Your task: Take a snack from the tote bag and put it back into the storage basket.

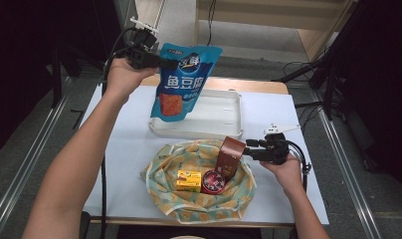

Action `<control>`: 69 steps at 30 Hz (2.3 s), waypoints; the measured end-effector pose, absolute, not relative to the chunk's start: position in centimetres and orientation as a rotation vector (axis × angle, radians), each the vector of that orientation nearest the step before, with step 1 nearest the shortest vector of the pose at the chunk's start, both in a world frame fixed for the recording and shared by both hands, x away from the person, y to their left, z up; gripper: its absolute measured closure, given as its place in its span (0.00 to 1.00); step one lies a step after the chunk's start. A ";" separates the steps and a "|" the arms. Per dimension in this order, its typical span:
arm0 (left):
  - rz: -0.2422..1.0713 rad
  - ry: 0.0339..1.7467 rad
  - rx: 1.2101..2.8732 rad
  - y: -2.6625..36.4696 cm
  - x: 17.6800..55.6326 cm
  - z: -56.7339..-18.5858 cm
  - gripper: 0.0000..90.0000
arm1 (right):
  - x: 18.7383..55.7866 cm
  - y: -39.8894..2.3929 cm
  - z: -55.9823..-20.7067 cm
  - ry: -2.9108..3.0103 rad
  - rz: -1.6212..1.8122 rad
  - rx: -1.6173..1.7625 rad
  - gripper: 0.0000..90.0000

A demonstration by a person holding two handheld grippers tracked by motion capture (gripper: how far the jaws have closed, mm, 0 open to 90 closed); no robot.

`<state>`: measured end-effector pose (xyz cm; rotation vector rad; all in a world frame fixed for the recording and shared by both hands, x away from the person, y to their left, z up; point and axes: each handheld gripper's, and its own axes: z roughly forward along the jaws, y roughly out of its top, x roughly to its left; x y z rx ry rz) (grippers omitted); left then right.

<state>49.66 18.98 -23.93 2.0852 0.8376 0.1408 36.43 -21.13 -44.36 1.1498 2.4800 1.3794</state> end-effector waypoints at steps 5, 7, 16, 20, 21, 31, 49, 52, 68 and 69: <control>0.141 0.847 2.090 18.1 50.6 -25.0 1.00 | 36.3 -21.1 -44.5 2.482 1.370 1.146 0.57; 0.141 0.853 2.089 17.8 51.0 -25.5 1.00 | 36.3 -21.2 -44.5 2.479 1.368 1.155 0.57; 0.160 0.840 2.104 16.7 51.9 -27.7 0.99 | 36.0 -21.7 -44.6 2.471 1.366 1.165 0.57; 0.145 0.848 2.056 17.6 52.0 -28.6 0.99 | 35.9 -21.8 -44.6 2.470 1.364 1.165 0.57; 0.147 0.848 2.048 18.0 51.9 -28.9 0.99 | 35.9 -21.8 -44.6 2.470 1.363 1.165 0.57; 0.105 0.840 2.075 20.1 51.1 -30.7 0.98 | 35.9 -21.6 -44.8 2.480 1.348 1.171 0.57; 0.108 0.802 2.110 20.0 49.8 -31.2 0.68 | 36.0 -21.6 -44.9 2.486 1.344 1.164 0.57; 0.102 0.809 2.129 20.1 49.6 -31.2 0.62 | 36.0 -21.6 -44.9 2.489 1.340 1.160 0.57; 0.134 0.840 2.148 22.9 47.0 -32.9 0.58 | 36.3 -21.6 -44.8 2.487 1.347 1.151 0.57; 0.134 0.845 2.148 23.0 46.9 -33.0 0.58 | 36.3 -21.6 -44.8 2.485 1.351 1.145 0.57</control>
